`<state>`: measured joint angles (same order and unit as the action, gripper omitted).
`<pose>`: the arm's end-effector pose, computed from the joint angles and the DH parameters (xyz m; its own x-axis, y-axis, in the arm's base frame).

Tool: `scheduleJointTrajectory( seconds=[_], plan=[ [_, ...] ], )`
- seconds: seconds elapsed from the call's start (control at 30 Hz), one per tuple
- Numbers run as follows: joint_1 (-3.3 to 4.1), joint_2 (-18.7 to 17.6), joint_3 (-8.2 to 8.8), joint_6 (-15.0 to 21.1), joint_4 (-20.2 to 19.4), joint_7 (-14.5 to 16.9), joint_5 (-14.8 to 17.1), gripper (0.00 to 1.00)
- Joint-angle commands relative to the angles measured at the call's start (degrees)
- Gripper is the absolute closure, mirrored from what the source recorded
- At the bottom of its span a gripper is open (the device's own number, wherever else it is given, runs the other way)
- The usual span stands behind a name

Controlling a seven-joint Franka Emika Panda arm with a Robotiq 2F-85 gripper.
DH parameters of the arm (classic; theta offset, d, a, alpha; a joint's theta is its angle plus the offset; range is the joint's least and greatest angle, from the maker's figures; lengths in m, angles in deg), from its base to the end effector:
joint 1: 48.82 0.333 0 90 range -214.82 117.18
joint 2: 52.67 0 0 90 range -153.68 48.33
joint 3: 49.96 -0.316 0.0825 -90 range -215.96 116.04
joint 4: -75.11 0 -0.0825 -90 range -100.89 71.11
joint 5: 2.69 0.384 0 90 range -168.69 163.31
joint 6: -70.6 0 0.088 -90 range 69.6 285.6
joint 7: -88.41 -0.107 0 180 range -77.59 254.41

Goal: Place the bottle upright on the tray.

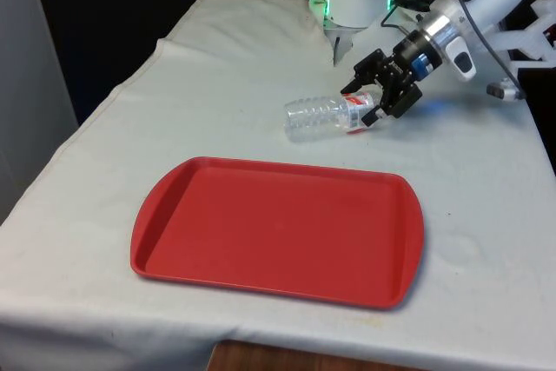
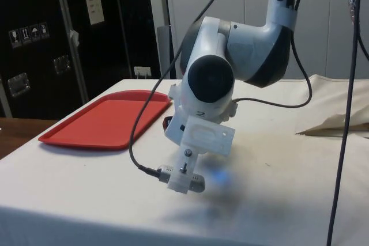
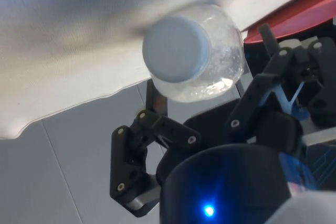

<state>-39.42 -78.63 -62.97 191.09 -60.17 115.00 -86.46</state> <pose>0.4323 0.1388 0.1200 -0.3200 0.5000 -0.8047 0.8748 0.4820 -0.0484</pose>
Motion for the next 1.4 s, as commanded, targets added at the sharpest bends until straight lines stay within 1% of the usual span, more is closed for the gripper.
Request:
scheduleJointTrajectory(
  seconds=[0.0, 0.2, 0.37, 0.4, 0.47, 0.53, 0.57, 0.6, 0.63, 0.7, 0.83, 0.9, 1.07, 1.13, 1.17, 1.2, 1.27, 1.37],
  plan=[
    [0.00, -0.06, 0.06, 0.29, 0.11, -0.57, -0.52, 0.00],
    [0.00, -0.06, 0.00, 0.00, 0.06, -0.06, 0.00, 0.00],
    [0.00, -0.11, 0.00, 0.00, 0.11, -0.23, -0.11, 0.00],
    [0.00, -0.11, 0.00, 0.00, 0.11, -0.23, -0.11, 0.01],
    [0.00, -0.11, 0.00, 0.00, 0.11, -0.17, -0.06, 0.10],
    [-0.06, -0.11, 0.00, -0.06, 0.06, -0.06, 0.06, 0.20],
    [0.00, -0.17, 0.00, 0.00, 0.11, -0.17, -0.06, 0.20],
    [0.00, -0.17, 0.00, -0.06, 0.11, -0.17, -0.06, 0.31],
    [0.00, -0.17, 0.00, -0.11, 0.11, -0.17, -0.06, 0.37],
    [0.00, -0.17, -0.06, -0.17, 0.11, -0.23, -0.06, 0.45],
    [0.00, -0.11, -0.11, -0.40, 0.11, -0.23, -0.06, 0.56],
    [-0.06, -0.11, -0.23, -0.63, 0.11, -0.23, -0.11, 0.60],
    [-0.11, 0.17, -0.40, -0.92, 0.06, -0.17, 0.06, 0.66],
    [-0.23, 0.86, -0.52, -0.97, -0.17, 0.23, 0.46, 0.67],
    [-0.06, 0.57, -0.40, -1.49, 0.00, 0.06, 0.17, 0.67],
    [-0.29, 1.20, -0.57, -0.97, -0.23, 0.40, 0.69, 0.67],
    [-0.46, 2.18, -0.63, -0.97, -0.46, 0.97, 1.32, 0.67],
    [-0.52, 3.27, -0.57, -0.92, -0.63, 1.72, 2.12, 0.67]
  ],
)
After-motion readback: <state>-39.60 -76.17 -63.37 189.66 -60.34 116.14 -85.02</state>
